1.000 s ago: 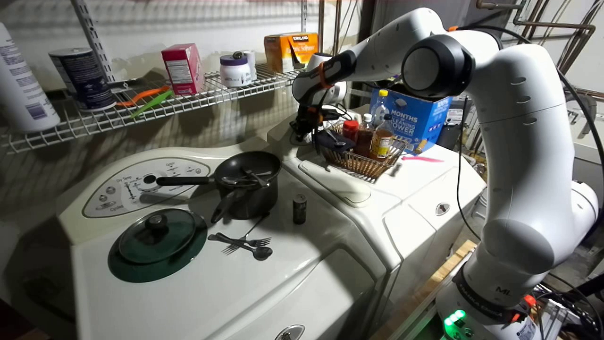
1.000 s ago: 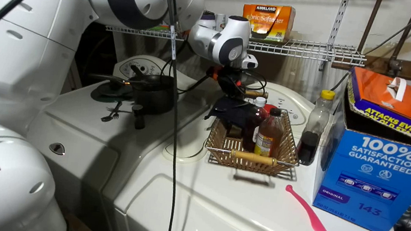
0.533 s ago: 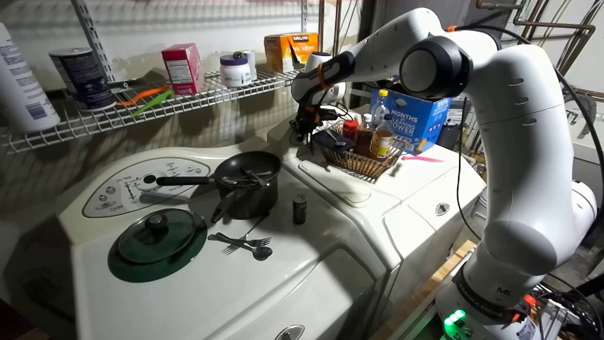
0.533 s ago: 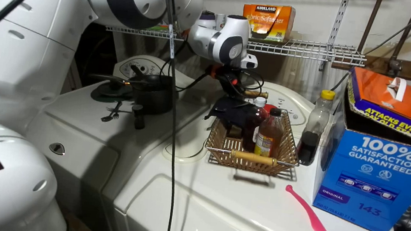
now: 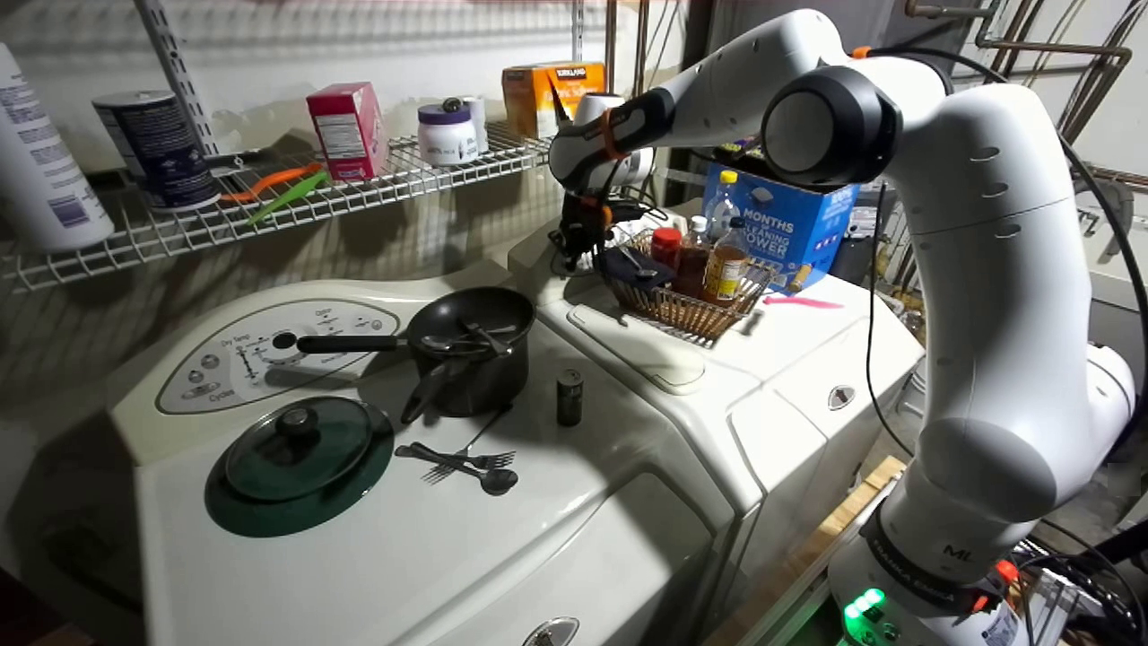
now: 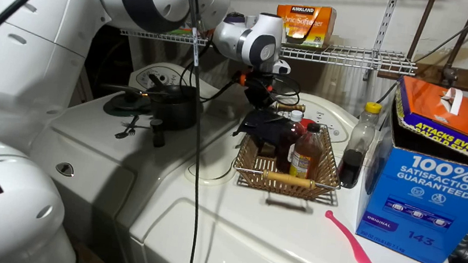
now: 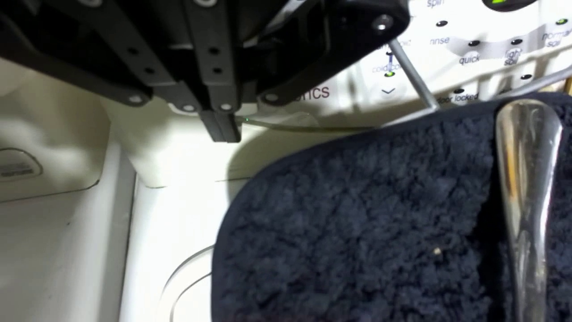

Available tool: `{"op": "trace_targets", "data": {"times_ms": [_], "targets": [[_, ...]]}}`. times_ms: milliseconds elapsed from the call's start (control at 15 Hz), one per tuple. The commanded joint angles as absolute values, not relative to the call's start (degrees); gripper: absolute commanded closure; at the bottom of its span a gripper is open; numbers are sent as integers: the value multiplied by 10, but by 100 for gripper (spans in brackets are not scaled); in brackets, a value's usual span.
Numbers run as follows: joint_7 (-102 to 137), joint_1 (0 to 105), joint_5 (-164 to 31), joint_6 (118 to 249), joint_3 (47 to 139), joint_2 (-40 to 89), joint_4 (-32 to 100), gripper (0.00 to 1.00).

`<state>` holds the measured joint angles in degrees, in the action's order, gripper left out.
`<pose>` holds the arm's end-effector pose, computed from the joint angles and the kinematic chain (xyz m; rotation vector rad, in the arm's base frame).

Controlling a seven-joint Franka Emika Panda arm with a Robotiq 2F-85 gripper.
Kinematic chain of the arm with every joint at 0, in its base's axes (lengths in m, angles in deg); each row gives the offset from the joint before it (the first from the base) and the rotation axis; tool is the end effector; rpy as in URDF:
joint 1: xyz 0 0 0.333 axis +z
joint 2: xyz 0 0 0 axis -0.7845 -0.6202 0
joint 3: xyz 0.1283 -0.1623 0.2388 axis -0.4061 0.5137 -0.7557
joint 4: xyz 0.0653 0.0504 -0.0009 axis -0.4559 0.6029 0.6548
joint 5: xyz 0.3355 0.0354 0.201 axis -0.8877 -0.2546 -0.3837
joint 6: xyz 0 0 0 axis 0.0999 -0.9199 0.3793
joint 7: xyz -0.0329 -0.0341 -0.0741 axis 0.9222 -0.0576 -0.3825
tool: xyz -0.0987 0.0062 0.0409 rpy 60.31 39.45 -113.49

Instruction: Press a button on the left side of the right washing machine

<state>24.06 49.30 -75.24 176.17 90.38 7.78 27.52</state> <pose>0.7176 -0.0400 0.3425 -3.0647 0.1307 -0.2177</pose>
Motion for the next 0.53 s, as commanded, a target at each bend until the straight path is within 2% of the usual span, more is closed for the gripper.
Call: {"op": "trace_targets", "data": {"times_ms": [0,200,267,333,467], "targets": [[294,479,-757,1708,882,113,297,100],[291,484,-748,1691,890,150,331,100],[288,484,-747,1684,893,168,349,74],[270,489,-736,1676,901,184,364,73],[264,492,-721,1676,909,227,405,60]]}}
